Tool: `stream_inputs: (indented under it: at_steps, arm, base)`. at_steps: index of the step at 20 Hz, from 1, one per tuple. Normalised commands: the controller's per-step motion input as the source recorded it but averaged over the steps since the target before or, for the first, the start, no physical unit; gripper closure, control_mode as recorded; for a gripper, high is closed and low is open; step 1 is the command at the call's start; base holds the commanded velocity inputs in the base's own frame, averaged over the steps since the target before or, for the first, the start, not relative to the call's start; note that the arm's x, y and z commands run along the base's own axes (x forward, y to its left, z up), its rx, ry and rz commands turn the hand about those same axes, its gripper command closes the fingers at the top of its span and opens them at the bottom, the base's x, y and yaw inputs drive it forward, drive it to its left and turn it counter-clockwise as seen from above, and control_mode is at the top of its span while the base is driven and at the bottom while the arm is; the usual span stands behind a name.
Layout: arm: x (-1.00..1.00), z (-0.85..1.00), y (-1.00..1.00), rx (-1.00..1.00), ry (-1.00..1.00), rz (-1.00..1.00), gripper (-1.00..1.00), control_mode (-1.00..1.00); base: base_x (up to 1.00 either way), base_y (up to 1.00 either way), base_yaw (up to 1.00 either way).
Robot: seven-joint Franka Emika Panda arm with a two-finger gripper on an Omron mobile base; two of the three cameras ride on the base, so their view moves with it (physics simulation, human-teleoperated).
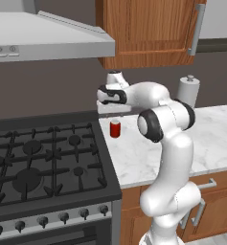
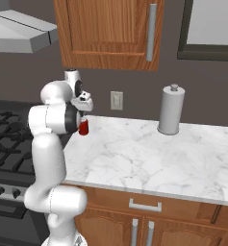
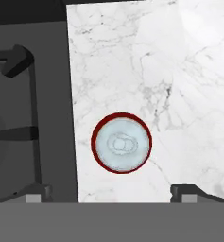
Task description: Four empty soda cans are scattered around the kitchen. Gather all the cans and cluster them next to the stove for recycling.
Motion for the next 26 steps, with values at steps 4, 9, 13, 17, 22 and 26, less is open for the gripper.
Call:
stream_inputs:
  at_steps: [4, 9, 13, 17, 22, 26]
  arm:
    - [-0.62, 0.06, 0.04, 0.0, -0.1, -0.04, -1.0, -1.0]
    - [-0.6, 0.28, -0.01, 0.0, 0.02, -0.05, -1.0, -1.0]
    - [-0.76, 0.41, -0.16, 0.03, 0.06, -0.05, -1.0, -1.0]
    - [-0.76, 0.31, -0.2, 0.02, 0.13, -0.05, -1.0, -1.0]
    - [-0.69, -0.01, -0.13, -0.02, 0.27, -0.06, -1.0, -1.0]
    - [-0.68, 0.01, -0.2, -0.05, 0.22, -0.07, -1.0, -1.0]
  base:
    - [0.0, 0.0, 0.0]
    - [0.0, 0.0, 0.0]
    - [0.0, 0.0, 0.0]
    - [0.0, 0.0, 0.0]
    - [0.0, 0.0, 0.0]
    - [0.0, 0.0, 0.0]
